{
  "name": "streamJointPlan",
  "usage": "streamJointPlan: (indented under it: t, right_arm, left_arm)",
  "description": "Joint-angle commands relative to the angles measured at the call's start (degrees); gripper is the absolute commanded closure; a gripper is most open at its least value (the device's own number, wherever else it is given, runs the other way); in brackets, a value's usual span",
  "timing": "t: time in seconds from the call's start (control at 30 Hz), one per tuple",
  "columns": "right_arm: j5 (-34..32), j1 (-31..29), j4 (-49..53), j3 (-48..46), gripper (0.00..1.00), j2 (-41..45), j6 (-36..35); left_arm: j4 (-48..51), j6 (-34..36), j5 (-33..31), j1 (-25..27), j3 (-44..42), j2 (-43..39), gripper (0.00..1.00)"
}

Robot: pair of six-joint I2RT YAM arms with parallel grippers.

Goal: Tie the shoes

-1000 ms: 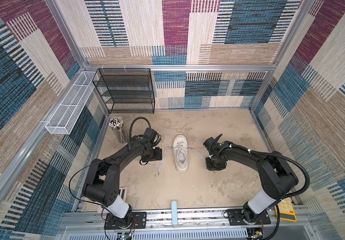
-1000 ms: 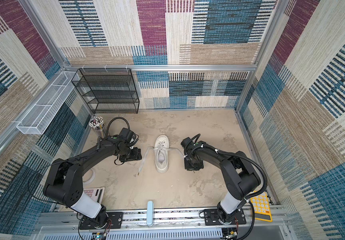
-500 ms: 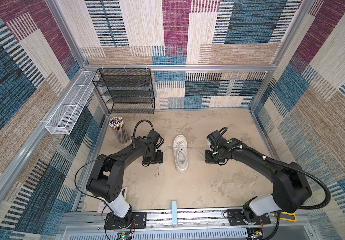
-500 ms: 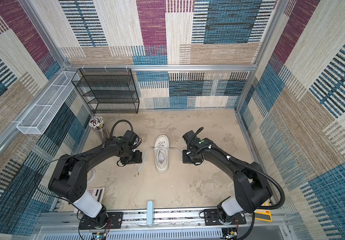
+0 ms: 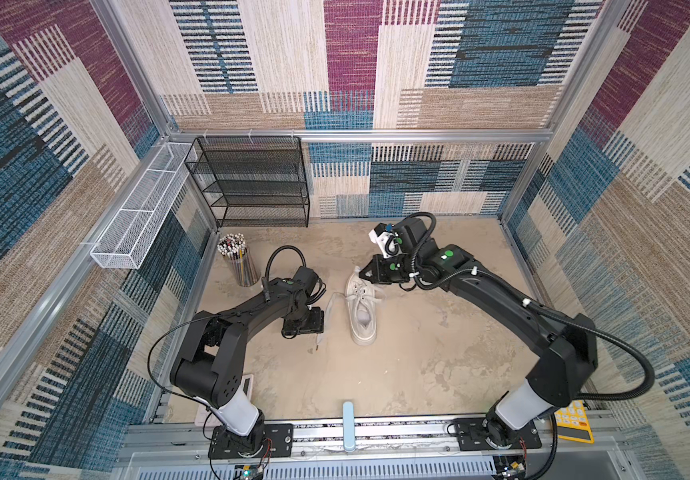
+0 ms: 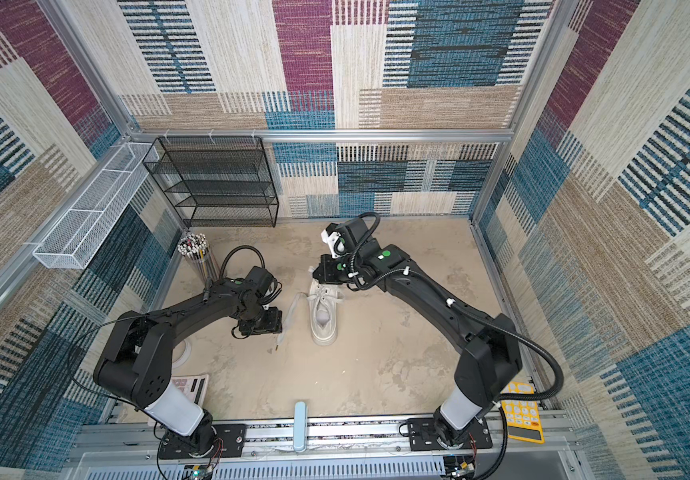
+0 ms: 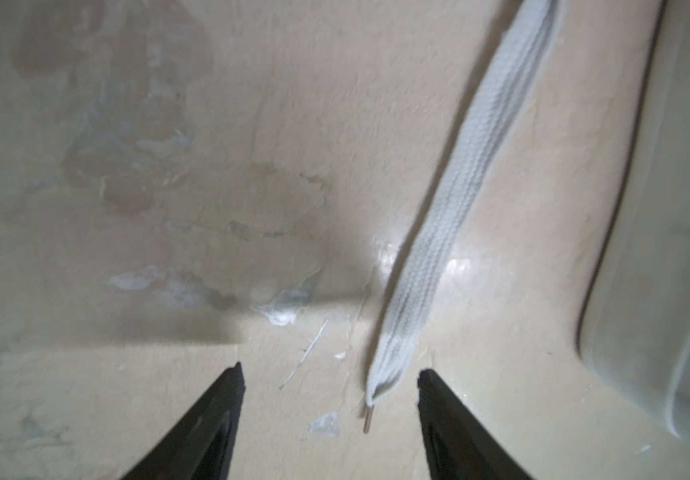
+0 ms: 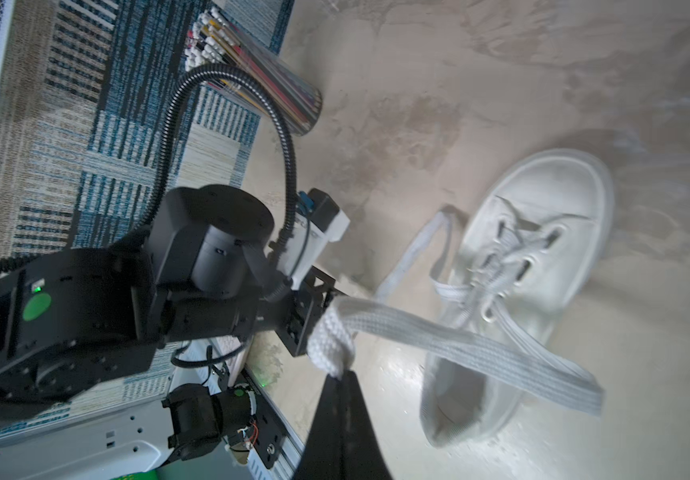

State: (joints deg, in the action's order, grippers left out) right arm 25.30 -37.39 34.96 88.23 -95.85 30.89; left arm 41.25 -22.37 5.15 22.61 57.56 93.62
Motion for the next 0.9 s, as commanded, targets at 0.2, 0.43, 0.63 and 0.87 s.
streamJointPlan:
  t: [0.2, 0.43, 0.63, 0.87]
  right_arm:
    - [4.3, -2.0, -2.5, 15.5, 1.0, -16.5, 3.5]
    - [3.9, -2.3, -0.9, 25.7, 1.0, -28.4, 3.0]
    - [3.0, -1.8, 2.3, 34.1, 1.0, -36.5, 0.8]
    - [-0.4, -0.3, 3.3, 36.1, 1.0, -34.1, -0.8]
  left_arm:
    - [-0.9, -0.7, 1.1, -0.1, -3.7, -4.7, 0.3]
    - [-1.3, -1.7, 1.7, -0.1, -5.0, -6.7, 0.31]
    - [-1.3, -2.0, 1.8, -0.2, -5.2, -7.7, 0.31]
    - [-1.4, -2.3, 2.1, -0.1, -5.0, -7.8, 0.31]
